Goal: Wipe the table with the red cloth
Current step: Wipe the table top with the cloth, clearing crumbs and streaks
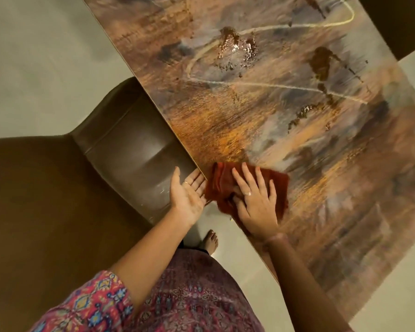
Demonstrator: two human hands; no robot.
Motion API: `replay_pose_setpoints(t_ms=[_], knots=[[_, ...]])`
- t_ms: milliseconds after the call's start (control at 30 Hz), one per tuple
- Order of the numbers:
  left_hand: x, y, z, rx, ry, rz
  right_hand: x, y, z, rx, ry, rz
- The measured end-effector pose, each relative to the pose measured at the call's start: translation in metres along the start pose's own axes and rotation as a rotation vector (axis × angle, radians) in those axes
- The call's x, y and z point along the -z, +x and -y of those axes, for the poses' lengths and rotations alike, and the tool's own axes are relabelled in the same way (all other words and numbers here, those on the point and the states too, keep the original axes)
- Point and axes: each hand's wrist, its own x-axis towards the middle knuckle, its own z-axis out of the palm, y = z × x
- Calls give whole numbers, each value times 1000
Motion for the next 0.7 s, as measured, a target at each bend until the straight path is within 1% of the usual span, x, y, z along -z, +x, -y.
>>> replay_pose_setpoints(t_ms=[133,200,233,300,367,467,533,600,700], knots=[[-14,-6,5,-56,95,-6,29,118,1,-141,-7,-126],[-22,-9,12,-88,230,-36,42,161,-2,-191,9,-124],[-25,-10,15,-110,311,-64,43,168,-1,-196,14,-117],[-28,-11,21,-177,433,-117,37,148,1,-165,15,-133],[-28,-10,24,-207,478,-146,19,87,5,-143,23,-143],[-28,-8,26,-158,430,-179,-8,-27,1,-125,76,-85],[-28,-9,29,-108,426,-215,-13,-65,-16,-135,105,-34],[-30,-12,30,-106,412,-218,-3,-56,-35,-178,87,-51],[-35,-15,29,-118,396,-219,23,14,-65,-348,33,-169]])
